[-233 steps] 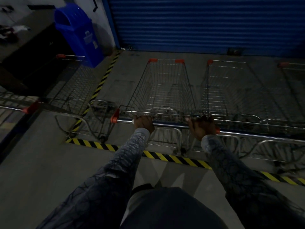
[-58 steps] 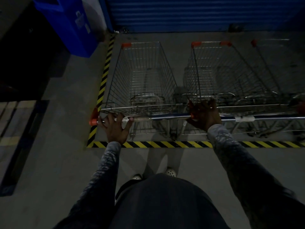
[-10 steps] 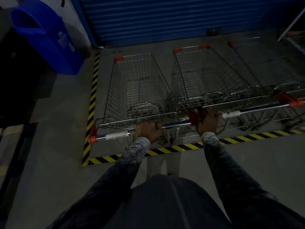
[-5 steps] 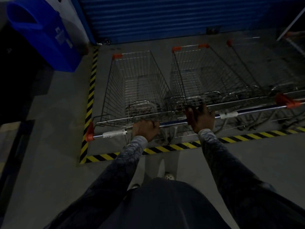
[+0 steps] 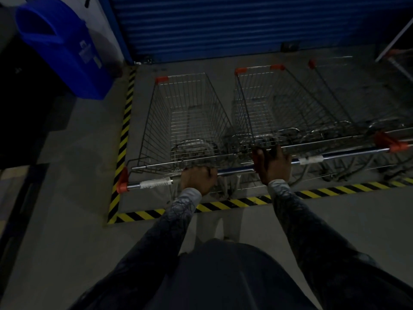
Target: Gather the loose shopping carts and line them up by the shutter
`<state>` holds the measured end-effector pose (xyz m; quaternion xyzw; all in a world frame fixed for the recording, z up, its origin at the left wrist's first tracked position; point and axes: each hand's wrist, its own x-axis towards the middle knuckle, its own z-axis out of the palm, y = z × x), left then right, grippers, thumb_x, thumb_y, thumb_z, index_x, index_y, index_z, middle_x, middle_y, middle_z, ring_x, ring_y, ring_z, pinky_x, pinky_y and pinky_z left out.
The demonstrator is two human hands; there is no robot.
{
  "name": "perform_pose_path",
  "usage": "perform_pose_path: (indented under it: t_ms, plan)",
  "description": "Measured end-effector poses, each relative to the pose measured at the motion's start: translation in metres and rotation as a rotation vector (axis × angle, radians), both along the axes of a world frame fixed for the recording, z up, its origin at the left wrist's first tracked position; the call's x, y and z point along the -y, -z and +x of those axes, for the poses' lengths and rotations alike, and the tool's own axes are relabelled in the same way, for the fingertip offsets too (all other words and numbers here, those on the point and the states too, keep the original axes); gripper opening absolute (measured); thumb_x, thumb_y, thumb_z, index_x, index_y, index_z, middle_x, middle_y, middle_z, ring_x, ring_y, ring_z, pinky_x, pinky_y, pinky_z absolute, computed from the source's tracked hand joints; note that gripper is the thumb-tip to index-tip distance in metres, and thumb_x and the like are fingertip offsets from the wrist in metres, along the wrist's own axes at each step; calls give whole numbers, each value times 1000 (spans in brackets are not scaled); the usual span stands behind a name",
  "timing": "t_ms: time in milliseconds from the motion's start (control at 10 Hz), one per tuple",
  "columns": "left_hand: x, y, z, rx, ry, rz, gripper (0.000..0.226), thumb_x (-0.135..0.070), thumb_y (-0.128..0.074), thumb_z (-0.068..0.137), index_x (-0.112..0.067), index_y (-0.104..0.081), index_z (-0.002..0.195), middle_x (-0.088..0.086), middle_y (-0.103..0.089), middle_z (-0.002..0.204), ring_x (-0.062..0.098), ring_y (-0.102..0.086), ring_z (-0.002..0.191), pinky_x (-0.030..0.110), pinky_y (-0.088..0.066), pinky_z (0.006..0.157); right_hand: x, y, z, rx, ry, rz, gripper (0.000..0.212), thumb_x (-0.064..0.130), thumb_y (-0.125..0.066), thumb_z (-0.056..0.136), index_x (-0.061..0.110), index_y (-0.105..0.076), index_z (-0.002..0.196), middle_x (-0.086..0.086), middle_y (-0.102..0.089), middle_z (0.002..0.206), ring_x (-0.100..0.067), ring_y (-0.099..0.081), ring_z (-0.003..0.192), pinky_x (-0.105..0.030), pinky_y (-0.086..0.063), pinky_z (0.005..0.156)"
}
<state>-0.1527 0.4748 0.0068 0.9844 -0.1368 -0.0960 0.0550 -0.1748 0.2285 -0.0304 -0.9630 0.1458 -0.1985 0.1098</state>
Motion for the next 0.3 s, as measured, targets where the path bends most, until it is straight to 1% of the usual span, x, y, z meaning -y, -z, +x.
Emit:
perform_pose_path:
  t_ms: [100,200,300]
  plan:
    - [1,-7,-2,24,-137,-172,37,-44,-41,95,-16,-66,100,10,-71,95,32,-67,93,35,-49,79,-14,-1,-2,40,-29,1,53,55,-24,106,30,-69,122,-11,-55,113,-31,-48,109,-59,-36,101]
    - [-9,-21,17,105,-181,-210,59,-58,-36,87,-17,-58,123,13,-66,117,34,-57,115,43,-42,97,-40,-25,18,96,-150,11,54,54,-23,105,32,-66,128,-6,-57,125,-31,-50,120,-60,-32,107]
    - [-26,-49,58,282,-258,-149,76,-68,-29,83,-20,-51,137,14,-56,135,36,-42,131,53,-31,108,-62,-59,56,127,-203,61,47,54,-29,103,34,-66,125,-3,-57,132,-28,-48,125,-56,-30,109]
